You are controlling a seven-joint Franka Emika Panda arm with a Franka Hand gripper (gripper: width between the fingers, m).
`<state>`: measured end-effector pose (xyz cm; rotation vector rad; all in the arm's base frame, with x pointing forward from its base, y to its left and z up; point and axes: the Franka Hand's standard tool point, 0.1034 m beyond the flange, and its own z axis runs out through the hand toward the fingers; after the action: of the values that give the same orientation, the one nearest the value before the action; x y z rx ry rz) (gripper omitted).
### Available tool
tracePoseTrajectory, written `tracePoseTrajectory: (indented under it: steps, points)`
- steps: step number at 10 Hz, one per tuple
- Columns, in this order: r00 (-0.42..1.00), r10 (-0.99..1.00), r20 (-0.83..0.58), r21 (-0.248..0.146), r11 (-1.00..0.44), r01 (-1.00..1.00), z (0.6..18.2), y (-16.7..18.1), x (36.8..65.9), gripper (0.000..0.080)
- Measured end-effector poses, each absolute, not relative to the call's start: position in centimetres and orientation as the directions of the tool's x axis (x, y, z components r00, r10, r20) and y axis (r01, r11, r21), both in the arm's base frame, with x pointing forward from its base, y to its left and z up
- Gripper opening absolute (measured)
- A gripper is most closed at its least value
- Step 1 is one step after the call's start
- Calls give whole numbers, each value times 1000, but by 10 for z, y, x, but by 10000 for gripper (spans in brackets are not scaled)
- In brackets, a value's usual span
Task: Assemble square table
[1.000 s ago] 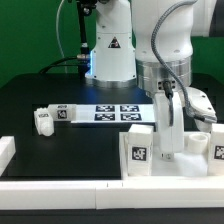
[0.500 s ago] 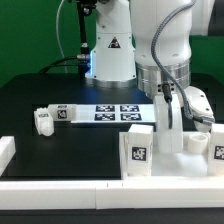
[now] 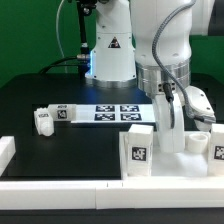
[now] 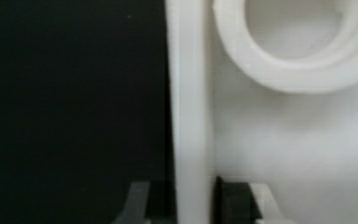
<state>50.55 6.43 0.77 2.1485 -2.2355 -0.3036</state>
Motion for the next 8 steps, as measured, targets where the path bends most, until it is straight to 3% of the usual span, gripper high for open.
tracePoseTrajectory:
  steps: [4,8]
  points:
    - [132,-981,-143,144,-153,-978,20,38,495,72]
    - [-119,-987,-104,175,99,-980,18,40,496,69]
